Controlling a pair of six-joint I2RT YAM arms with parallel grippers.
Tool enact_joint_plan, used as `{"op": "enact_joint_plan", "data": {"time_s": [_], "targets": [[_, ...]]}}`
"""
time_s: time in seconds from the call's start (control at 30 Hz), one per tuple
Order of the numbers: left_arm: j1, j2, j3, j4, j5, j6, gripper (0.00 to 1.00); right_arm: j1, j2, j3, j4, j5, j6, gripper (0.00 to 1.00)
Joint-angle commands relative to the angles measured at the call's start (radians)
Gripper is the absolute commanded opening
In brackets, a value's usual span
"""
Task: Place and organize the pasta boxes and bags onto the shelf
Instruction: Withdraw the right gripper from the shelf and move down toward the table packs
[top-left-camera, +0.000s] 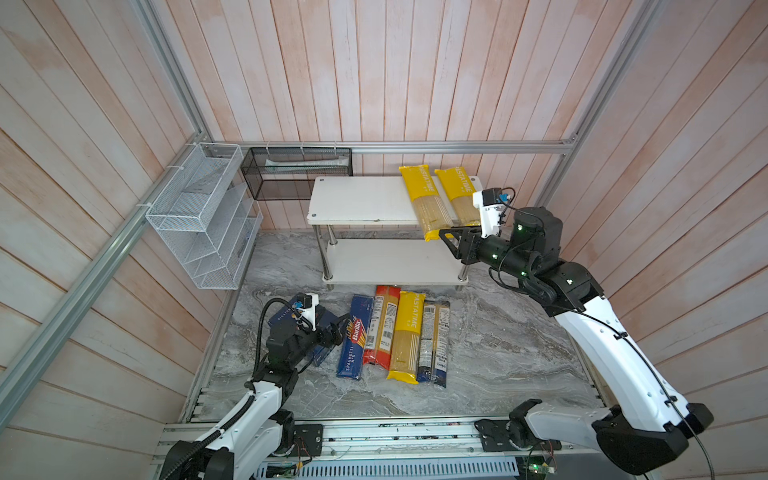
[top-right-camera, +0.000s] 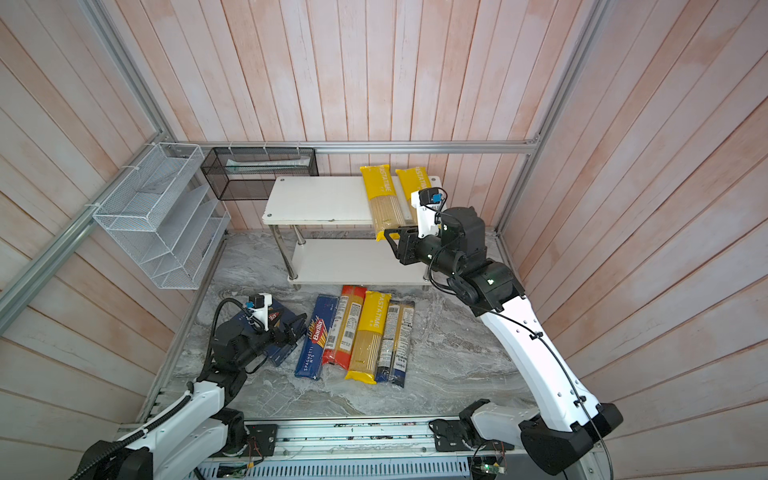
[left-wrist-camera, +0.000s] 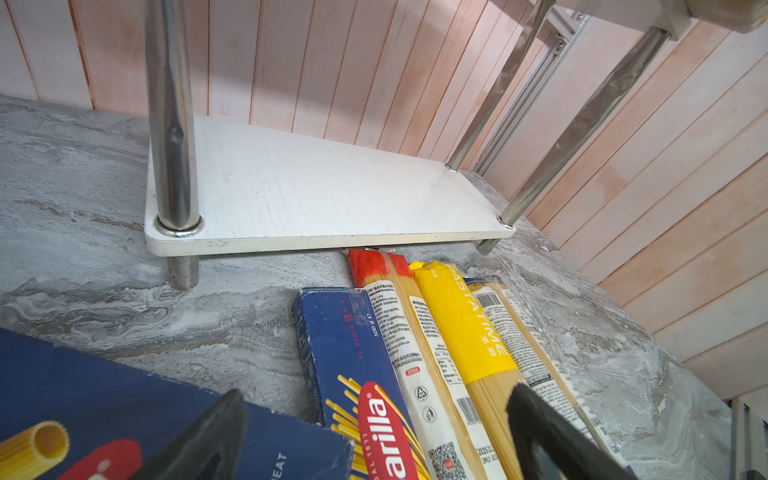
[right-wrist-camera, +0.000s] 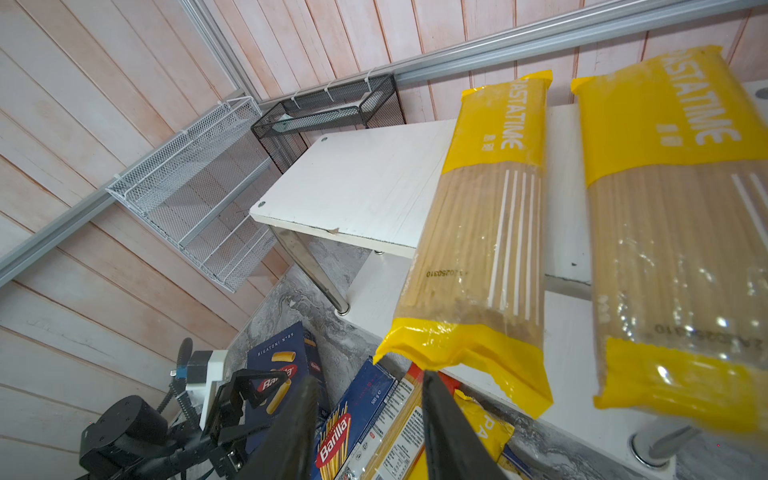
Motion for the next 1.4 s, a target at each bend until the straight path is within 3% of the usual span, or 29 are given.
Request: {"op": "enact_joint_plan", "data": {"time_s": [0.0, 0.47, 1.1, 1.37], "targets": [[-0.005, 0.002, -0.011, 0.009, 0.006, 0.018, 1.0, 0.006, -0.018, -0.042, 0.031, -0.024, 0.023, 0.42], [-0.004, -0.021, -0.017, 0.002, -0.001, 0.016, 1.0, 0.015, 0.028, -0.086, 0.074, -0.036, 0.014, 0.43], [-0.005, -0.026, -0.021, 0.003, 0.002, 0.016, 1.0, 0.029, 0.137, -0.019, 0.113, -0.07, 0.005, 0.43], [-0.004, -0.029, -0.023, 0.003, 0.006, 0.016, 1.0, 0.065, 0.196, 0.03, 0.047, -0.065, -0.03, 0.43]]}}
